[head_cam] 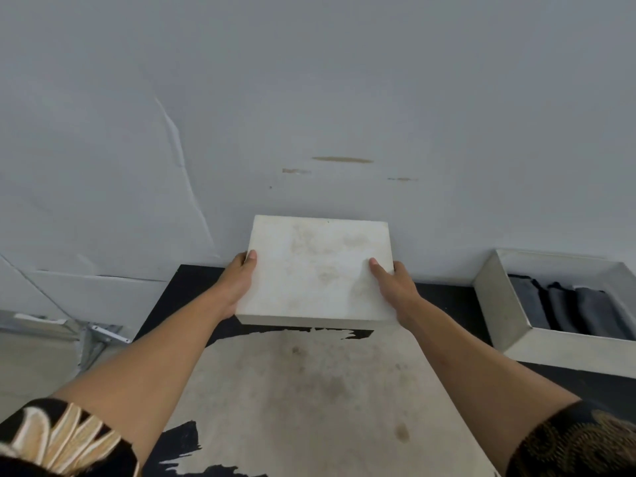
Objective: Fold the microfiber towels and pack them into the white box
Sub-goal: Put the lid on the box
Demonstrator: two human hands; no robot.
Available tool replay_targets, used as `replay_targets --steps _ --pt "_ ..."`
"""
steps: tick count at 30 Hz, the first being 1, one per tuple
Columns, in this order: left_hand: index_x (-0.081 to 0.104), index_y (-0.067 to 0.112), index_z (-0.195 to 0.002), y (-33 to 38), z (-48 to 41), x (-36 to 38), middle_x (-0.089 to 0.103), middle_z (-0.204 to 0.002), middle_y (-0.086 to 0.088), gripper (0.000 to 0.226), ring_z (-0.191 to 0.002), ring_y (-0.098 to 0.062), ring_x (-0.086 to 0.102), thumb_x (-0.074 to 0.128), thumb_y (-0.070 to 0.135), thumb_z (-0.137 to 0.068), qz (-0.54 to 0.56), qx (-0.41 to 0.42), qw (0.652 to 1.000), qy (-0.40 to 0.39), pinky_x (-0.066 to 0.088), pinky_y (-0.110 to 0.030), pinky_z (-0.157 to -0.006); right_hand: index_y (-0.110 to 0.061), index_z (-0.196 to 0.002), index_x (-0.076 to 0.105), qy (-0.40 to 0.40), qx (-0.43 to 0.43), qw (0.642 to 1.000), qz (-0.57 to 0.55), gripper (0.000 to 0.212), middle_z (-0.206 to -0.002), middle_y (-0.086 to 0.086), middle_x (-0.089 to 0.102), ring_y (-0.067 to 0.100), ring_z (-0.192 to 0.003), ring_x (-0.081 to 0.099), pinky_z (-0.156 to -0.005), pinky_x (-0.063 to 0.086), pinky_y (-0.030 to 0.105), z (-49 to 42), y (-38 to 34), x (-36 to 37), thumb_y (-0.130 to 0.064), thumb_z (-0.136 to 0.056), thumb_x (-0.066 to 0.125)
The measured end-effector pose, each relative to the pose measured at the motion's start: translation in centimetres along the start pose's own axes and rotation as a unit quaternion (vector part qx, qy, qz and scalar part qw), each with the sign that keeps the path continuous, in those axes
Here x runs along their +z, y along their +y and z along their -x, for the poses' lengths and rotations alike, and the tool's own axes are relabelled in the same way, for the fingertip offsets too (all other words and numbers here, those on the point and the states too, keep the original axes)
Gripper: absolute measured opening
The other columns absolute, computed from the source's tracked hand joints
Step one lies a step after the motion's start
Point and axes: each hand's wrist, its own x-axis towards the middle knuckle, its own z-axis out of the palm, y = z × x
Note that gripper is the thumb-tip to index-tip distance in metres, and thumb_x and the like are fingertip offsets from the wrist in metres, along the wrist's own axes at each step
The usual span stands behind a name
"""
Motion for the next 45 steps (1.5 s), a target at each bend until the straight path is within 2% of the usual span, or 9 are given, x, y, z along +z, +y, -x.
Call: replay_targets --steps 8,13,16,21,26,30,32,38,45 --pt "0.044 0.02 -0.14 3.2 3.8 9.9 0.059 -0.124 -0.001 0.048 -0.105 -0.019 0.061 0.031 0.049 -0.103 0.008 0.009 1.0 -0.009 0.053 -0.035 -0.08 -0.019 -0.133 0.045 0.017 -0.028 0.999 -0.005 0.056 -0.12 0.002 0.059 0.026 -0.104 0.06 -0.094 0.051 0.047 -0.4 0.9 -10.8 -0.055 -0.091 0.057" --pt "0.038 0.019 -0.145 4.5 5.1 16.7 0.053 -0.137 -0.002 0.054 -0.12 -0.025 0.054 0.035 0.052 -0.102 -0.025 0.018 0.999 -0.029 0.044 -0.047 -0.105 -0.017 -0.126 0.052 0.042 -0.033 0.998 -0.017 0.047 -0.117 0.002 0.063 0.024 -0.102 0.062 -0.093 0.052 0.043 -0.1 1.9 -17.6 -0.05 -0.093 0.057" --pt "0.037 0.017 -0.144 6.1 5.6 20.6 0.055 -0.133 -0.002 0.056 -0.115 -0.024 0.056 0.039 0.053 -0.1 -0.019 0.028 0.998 -0.058 0.047 -0.044 -0.1 -0.018 -0.127 0.05 0.066 -0.026 0.997 -0.014 0.049 -0.12 0.001 0.061 0.025 -0.107 0.06 -0.097 0.05 0.046 0.1 2.1 -21.8 -0.05 -0.092 0.059" --pt "0.035 0.015 -0.143 9.3 5.6 27.1 0.057 -0.13 -0.005 0.058 -0.112 -0.026 0.06 0.048 0.05 -0.098 -0.03 0.053 0.989 -0.133 0.05 -0.048 -0.098 -0.023 -0.12 0.04 0.123 -0.028 0.992 -0.004 0.055 -0.117 -0.002 0.055 0.018 -0.096 0.058 -0.077 0.047 0.035 1.3 2.6 -28.7 -0.053 -0.084 0.068" --pt "0.035 0.015 -0.145 12.0 6.3 34.5 0.058 -0.131 -0.007 0.057 -0.113 -0.029 0.06 0.053 0.042 -0.099 -0.036 0.06 0.973 -0.221 0.049 -0.05 -0.1 -0.021 -0.125 0.046 0.189 -0.014 0.982 0.022 0.067 -0.117 -0.003 0.059 0.023 -0.104 0.06 -0.086 0.051 0.039 2.5 4.3 -35.9 -0.059 -0.075 0.072" --pt "0.036 0.014 -0.143 13.4 7.1 40.6 0.059 -0.13 -0.008 0.055 -0.112 -0.029 0.061 0.056 0.038 -0.098 -0.04 0.059 0.964 -0.256 0.05 -0.051 -0.098 -0.025 -0.124 0.045 0.214 -0.01 0.976 0.034 0.07 -0.114 -0.004 0.06 0.018 -0.097 0.06 -0.075 0.05 0.031 2.3 5.6 -41.3 -0.061 -0.072 0.073" --pt "0.035 0.014 -0.142 13.5 7.3 43.5 0.059 -0.129 -0.007 0.054 -0.111 -0.028 0.061 0.057 0.036 -0.097 -0.04 0.054 0.963 -0.26 0.051 -0.05 -0.098 -0.022 -0.126 0.043 0.216 0.008 0.975 0.049 0.076 -0.114 -0.003 0.058 0.023 -0.101 0.06 -0.082 0.052 0.038 1.3 6.2 -43.9 -0.064 -0.069 0.072" --pt "0.038 0.014 -0.141 12.7 7.0 50.8 0.061 -0.128 -0.007 0.058 -0.11 -0.028 0.063 0.062 0.038 -0.094 -0.031 -0.004 0.969 -0.245 0.053 -0.049 -0.095 -0.02 -0.119 0.047 0.197 0.017 0.974 0.108 0.074 -0.112 -0.001 0.059 0.024 -0.102 0.058 -0.08 0.048 0.037 -3.0 8.1 -50.1 -0.066 -0.068 0.072" --pt "0.035 0.014 -0.144 12.0 6.0 55.0 0.061 -0.128 -0.008 0.059 -0.105 -0.028 0.066 0.062 0.031 -0.095 0.004 -0.047 0.976 -0.213 0.058 -0.042 -0.078 -0.016 -0.123 0.045 0.165 0.015 0.974 0.153 0.075 -0.118 0.003 0.057 0.028 -0.109 0.056 -0.093 0.05 0.045 -7.6 9.0 -52.9 -0.065 -0.071 0.072"
